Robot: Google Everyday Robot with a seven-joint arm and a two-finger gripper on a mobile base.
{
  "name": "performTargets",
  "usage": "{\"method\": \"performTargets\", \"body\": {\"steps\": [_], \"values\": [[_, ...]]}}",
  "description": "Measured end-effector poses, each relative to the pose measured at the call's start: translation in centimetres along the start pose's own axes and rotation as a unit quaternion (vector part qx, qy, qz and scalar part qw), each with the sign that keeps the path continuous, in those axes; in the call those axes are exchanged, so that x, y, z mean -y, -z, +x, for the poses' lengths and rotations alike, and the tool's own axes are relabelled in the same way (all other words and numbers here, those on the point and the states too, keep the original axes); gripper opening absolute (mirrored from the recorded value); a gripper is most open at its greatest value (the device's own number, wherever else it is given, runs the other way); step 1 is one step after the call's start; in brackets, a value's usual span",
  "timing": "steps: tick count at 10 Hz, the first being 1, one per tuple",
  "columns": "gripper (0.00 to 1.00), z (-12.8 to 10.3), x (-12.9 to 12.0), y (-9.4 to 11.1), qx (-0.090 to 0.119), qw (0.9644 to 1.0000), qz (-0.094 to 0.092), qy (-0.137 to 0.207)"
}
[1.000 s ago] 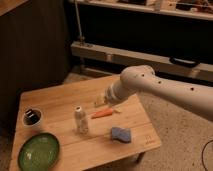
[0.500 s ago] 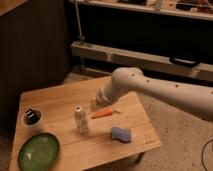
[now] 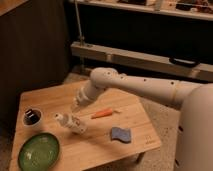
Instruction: Knock the bottle over
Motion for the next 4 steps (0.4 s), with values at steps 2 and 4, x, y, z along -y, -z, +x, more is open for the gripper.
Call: {"method": "performTargets", "body": {"steps": [2,4], "values": [[0.03,-1.0,-2.3,-1.1,0.004,0.9999,0.011,0.008],[0.04,-1.5,-3.1,-1.3,0.024,0.9993,0.027,-0.007]]}}
